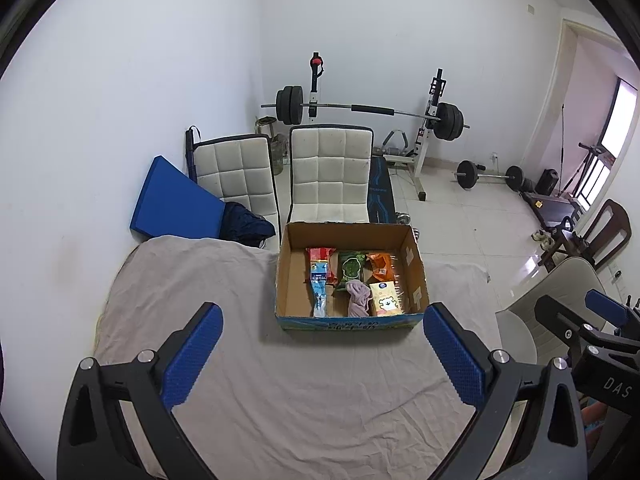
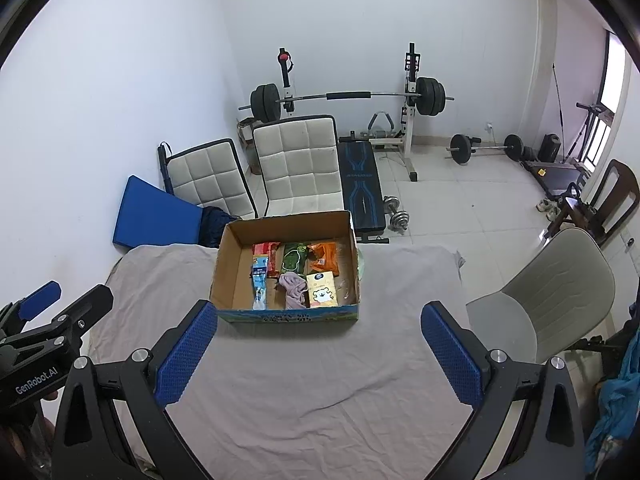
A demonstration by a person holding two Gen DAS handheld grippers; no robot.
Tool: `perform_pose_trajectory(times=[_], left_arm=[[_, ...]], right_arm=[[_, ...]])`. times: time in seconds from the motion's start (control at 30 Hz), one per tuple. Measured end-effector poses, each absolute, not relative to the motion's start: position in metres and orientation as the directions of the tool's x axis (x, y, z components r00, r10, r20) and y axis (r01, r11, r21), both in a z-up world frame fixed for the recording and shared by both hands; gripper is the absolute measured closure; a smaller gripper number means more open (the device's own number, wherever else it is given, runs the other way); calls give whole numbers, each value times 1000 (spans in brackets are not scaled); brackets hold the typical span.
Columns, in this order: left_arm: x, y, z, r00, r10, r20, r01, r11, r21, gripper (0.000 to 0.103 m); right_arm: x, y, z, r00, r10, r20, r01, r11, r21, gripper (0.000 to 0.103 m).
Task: Organize soft objects
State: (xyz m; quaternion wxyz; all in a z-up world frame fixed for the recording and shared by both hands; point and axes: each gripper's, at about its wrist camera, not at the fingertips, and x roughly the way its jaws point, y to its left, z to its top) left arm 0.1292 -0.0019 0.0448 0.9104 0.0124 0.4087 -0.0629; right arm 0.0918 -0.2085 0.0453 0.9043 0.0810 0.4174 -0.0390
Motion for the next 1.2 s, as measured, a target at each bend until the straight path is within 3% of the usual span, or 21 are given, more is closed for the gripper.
perform_pose_trajectory(times=[1.2], left_arm=[[124,3,44,667,-102,-738,116,993,-33,0]], right_arm=[[79,-214,52,655,-8,-755,138,984,109,0]])
